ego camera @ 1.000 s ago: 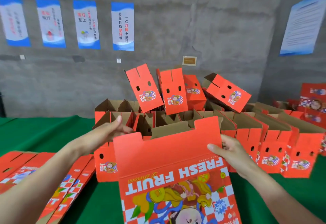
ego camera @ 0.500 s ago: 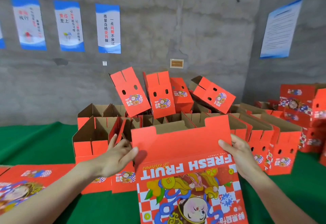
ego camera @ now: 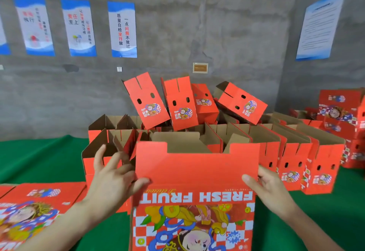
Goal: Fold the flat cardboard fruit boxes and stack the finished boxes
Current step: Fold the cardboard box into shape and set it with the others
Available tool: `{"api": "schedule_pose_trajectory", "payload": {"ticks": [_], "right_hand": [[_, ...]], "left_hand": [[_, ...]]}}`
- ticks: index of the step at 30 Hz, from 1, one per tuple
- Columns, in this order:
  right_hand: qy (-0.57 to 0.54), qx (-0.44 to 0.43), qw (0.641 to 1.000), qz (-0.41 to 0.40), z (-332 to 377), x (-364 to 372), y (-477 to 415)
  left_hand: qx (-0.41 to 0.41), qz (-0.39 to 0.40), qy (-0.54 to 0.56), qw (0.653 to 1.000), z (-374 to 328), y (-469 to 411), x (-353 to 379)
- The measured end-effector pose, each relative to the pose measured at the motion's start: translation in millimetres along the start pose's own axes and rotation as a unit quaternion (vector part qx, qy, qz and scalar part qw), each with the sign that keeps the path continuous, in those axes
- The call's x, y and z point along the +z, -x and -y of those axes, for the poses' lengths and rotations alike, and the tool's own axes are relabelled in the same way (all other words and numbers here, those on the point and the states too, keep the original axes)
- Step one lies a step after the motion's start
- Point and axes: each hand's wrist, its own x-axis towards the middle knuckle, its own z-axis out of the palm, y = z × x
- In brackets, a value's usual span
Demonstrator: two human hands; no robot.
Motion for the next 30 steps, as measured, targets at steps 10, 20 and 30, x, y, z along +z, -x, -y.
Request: {"api": "schedule_pose_trajectory", "payload": {"ticks": [10, 20, 30], "right_hand": [[0.086, 0.019, 0.994, 0.065, -23.0, 21.4, 18.8], [0.091, 0.043, 0.992, 0.074, -22.3, 21.6, 22.4], [0.078, 0.080, 0.990, 0.090, -16.8, 23.2, 14.1]], "left_hand": [[-0.141, 0.183, 0.017, 0.973, -16.6, 48.2, 10.1], [-0.404, 0.329, 0.103, 0.847, -32.9, 48.4, 12.8], [-0.462, 0.328, 0.266, 0.779, -41.2, 35.5, 15.7]]}}
